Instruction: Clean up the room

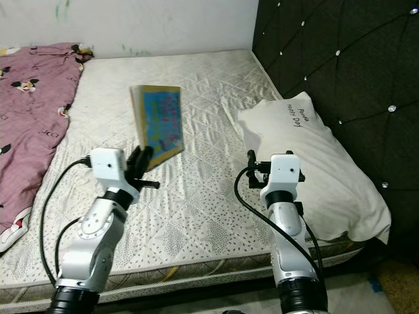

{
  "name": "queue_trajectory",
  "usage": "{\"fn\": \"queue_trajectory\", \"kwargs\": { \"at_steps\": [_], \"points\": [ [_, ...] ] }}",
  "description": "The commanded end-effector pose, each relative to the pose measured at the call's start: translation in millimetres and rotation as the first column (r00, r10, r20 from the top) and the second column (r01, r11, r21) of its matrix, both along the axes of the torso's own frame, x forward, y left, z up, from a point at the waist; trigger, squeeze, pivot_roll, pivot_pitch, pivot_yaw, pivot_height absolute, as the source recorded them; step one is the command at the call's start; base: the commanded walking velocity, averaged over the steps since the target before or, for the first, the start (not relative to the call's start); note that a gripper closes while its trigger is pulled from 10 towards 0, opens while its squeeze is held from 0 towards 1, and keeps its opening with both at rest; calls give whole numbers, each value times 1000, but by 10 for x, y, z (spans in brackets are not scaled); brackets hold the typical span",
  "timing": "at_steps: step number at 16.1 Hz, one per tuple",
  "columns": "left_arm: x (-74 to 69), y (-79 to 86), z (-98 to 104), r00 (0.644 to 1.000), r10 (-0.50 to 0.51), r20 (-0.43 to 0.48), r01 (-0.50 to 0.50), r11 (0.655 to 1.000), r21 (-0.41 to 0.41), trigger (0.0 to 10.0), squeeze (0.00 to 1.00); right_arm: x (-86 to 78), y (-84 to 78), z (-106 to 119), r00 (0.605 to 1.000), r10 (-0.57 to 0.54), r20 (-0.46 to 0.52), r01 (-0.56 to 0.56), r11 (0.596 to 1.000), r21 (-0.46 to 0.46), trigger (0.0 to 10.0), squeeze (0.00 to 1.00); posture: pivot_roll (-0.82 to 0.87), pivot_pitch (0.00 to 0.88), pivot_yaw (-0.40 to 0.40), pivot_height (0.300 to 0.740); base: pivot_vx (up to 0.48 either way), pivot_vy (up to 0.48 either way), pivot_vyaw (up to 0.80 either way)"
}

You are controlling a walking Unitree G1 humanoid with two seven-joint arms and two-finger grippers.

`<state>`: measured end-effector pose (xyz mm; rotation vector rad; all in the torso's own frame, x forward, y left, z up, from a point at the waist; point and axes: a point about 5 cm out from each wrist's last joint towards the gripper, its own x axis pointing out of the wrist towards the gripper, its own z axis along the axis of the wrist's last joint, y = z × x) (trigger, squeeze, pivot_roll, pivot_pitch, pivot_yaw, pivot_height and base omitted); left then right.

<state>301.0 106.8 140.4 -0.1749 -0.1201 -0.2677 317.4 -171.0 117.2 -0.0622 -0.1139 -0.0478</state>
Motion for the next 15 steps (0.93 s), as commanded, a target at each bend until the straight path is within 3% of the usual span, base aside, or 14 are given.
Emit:
{"fn": "queue_trajectory", "kwargs": {
  "at_steps": [1,4,15],
  "points": [
    [11,-16,97,999,-5,44,5,1000,4,10000,0,14,31,13,1000,6,4,-6,1000,-7,10000,0,-100,108,30,740,0,0,800],
    [11,-35,104,999,-18,44,18,1000,4,10000,0,14,34,8,1000,1,1,-1,1000,-3,10000,0,-100,108,29,740,0,0,267],
    [38,-66,96,999,-28,45,28,1000,6,10000,0,18,24,0,1000,2,1,-2,1000,-14,10000,0,-112,90,33,740,0,-309,0]
  ]
}}
